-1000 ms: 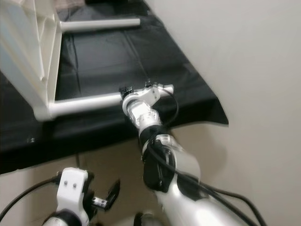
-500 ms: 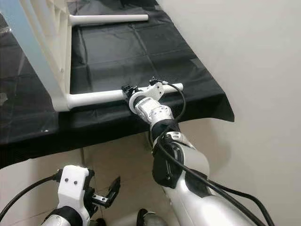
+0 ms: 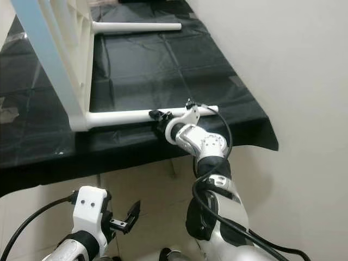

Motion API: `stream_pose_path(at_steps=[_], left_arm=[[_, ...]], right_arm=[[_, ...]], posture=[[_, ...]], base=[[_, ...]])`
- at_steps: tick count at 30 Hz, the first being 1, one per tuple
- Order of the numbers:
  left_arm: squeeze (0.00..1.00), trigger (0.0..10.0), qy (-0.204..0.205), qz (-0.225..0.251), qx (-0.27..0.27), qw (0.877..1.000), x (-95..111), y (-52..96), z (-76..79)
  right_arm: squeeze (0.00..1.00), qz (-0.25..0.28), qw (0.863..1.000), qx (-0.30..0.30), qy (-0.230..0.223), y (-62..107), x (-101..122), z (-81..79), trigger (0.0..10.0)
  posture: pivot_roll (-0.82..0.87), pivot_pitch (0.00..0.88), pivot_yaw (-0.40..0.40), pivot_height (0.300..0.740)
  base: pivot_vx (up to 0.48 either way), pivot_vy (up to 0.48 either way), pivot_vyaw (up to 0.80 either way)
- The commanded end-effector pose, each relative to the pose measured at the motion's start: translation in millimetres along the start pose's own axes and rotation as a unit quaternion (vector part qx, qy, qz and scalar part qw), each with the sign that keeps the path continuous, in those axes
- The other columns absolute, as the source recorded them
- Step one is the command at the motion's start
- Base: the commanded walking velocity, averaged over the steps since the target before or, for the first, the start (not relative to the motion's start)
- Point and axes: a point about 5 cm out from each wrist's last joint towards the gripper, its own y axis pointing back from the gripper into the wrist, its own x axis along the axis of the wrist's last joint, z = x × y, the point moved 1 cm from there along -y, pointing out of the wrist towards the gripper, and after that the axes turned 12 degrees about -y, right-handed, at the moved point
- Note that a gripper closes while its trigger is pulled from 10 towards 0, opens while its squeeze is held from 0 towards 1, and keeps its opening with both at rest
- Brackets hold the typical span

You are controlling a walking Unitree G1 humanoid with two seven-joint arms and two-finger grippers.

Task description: Building children table

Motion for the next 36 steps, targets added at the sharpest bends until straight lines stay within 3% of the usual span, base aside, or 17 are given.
stream_pose_path(at_steps=[1,7,12,13,14,16,17,20,21,22,23,24,26,27,29,30,36], left_arm=[[0.0,10.0,0.004,-0.016,0.001,1.0,-9,-3.0,-2.7],[0.0,10.0,0.0,-0.015,0.003,1.0,-11,-8.5,-5.7],[0.0,10.0,-0.004,-0.012,0.004,1.0,-12,-12.9,-8.0],[0.0,10.0,-0.007,-0.01,0.005,1.0,-12,-15.3,-9.5],[0.0,10.0,-0.007,-0.01,0.005,1.0,-12,-15.3,-9.5],[0.0,10.0,-0.013,-0.005,0.008,1.0,-13,-20.5,-12.8],[0.0,10.0,-0.013,-0.005,0.008,1.0,-13,-20.5,-12.8],[0.0,10.0,-0.02,0.0,0.013,1.0,-15,-26.0,-17.7],[0.0,10.0,-0.02,0.0,0.013,1.0,-15,-26.0,-17.7],[0.0,10.0,-0.024,0.004,0.018,1.0,-15,-27.4,-19.6],[0.0,10.0,-0.024,0.004,0.018,1.0,-15,-27.4,-19.6],[0.0,10.0,-0.027,0.007,0.02,0.999,-15,-28.4,-21.0],[0.0,10.0,-0.027,0.007,0.02,0.999,-15,-28.4,-21.0],[0.0,10.0,-0.031,0.02,0.03,0.999,-13,-29.7,-24.8],[0.0,10.0,-0.031,0.02,0.03,0.999,-13,-29.7,-24.8],[0.0,10.0,-0.036,0.03,0.042,0.998,-11,-30.0,-27.7],[0.0,10.0,-0.05,0.045,0.071,0.995,-9,-33.7,-35.1]], right_arm=[[0.0,-0.037,0.998,-0.042,-0.038,9.9,-17,31.6,10.0],[0.0,-0.024,1.0,0.005,-0.017,27.7,-13,29.4,10.0],[0.0,0.017,0.995,0.023,0.101,41.4,-5,20.3,10.0],[0.0,0.05,0.985,0.019,0.162,45.4,-1,17.3,10.0],[0.0,0.05,0.985,0.019,0.162,45.4,-1,17.3,10.0],[0.0,0.117,0.955,0.014,0.271,59.4,1,7.9,10.0],[0.0,0.117,0.955,0.014,0.271,59.4,1,7.9,10.0],[0.0,0.183,0.899,0.009,0.398,72.0,-2,-1.6,10.0],[0.0,0.183,0.899,0.009,0.398,72.0,-2,-1.6,10.0],[0.0,0.193,0.871,0.007,0.451,73.5,-7,-2.4,10.0],[0.0,0.193,0.871,0.007,0.451,73.5,-7,-2.4,10.0],[0.0,0.196,0.852,0.007,0.485,73.8,-11,-2.2,10.0],[0.0,0.196,0.852,0.007,0.485,73.8,-11,-2.2,10.0],[0.0,0.223,0.805,-0.011,0.55,73.1,-17,1.6,10.0],[0.0,0.223,0.805,-0.011,0.55,73.1,-17,1.6,10.0],[0.0,0.241,0.785,-0.009,0.571,73.8,-21,3.8,10.0],[0.0,0.254,0.757,-0.004,0.603,73.3,-33,24.3,10.0]], posture=[[0.08,0.15,-0.055,0.74],[0.07,0.131,-0.049,0.74],[0.06,0.114,-0.045,0.74],[0.06,0.099,-0.041,0.74],[0.06,0.099,-0.041,0.74],[0.06,0.076,-0.04,0.74],[0.06,0.076,-0.04,0.74],[0.06,0.047,-0.03,0.74],[0.06,0.047,-0.03,0.74],[0.06,0.038,-0.029,0.74],[0.06,0.038,-0.029,0.74],[0.06,0.034,-0.028,0.74],[0.06,0.034,-0.028,0.74],[0.05,0.003,-0.025,0.74],[0.05,0.003,-0.025,0.74],[0.05,0.0,-0.022,0.74],[0.05,0.0,-0.027,0.74]], base=[[0.0,0.0,0.0],[0.0,0.0,0.0],[0.0,0.0,0.0],[0.0,0.0,0.0],[0.0,0.0,0.0],[0.0,0.0,0.0],[0.0,0.0,0.0],[0.0,0.0,0.0],[0.0,0.0,0.0],[0.0,0.0,0.0],[0.0,0.0,0.0],[0.0,0.0,0.0],[0.0,0.0,0.0],[0.0,0.0,0.0],[0.0,0.0,0.0],[0.0,0.0,0.0],[0.0,0.0,0.0]])
